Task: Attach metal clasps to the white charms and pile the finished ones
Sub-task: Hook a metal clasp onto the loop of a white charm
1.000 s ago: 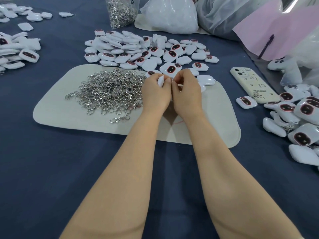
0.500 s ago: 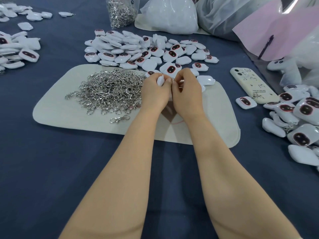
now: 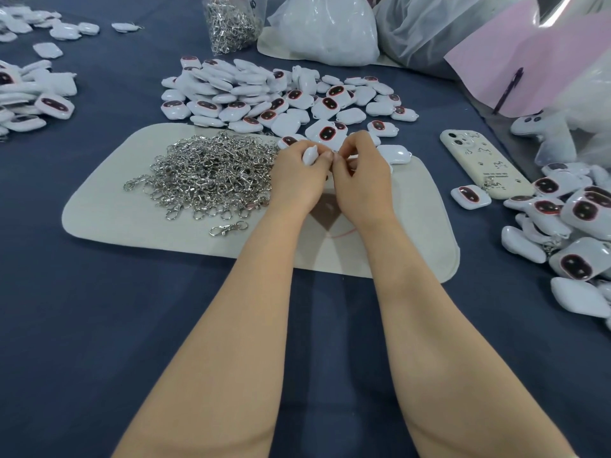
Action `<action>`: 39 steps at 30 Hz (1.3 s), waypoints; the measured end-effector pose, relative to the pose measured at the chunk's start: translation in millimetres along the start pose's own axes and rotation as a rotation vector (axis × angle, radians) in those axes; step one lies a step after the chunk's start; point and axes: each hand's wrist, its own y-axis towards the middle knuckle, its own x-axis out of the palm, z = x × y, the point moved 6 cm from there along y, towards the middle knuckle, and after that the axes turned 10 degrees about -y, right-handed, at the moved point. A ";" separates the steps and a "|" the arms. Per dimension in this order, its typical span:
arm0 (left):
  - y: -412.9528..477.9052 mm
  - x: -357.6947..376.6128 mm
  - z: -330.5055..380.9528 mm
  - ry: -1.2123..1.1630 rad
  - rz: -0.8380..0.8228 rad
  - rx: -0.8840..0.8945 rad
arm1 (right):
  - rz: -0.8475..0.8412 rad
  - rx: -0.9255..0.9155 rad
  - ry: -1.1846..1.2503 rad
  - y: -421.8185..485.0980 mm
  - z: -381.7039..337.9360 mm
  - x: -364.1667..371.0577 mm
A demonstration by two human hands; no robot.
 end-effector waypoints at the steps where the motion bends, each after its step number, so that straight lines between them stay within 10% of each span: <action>1: -0.2 0.1 -0.5 -0.011 -0.007 -0.010 | 0.007 0.012 0.002 0.4 1.4 -0.5; 39: 1.6 -4.2 0.5 0.088 -0.055 0.065 | -0.031 0.019 -0.064 0.6 4.2 3.7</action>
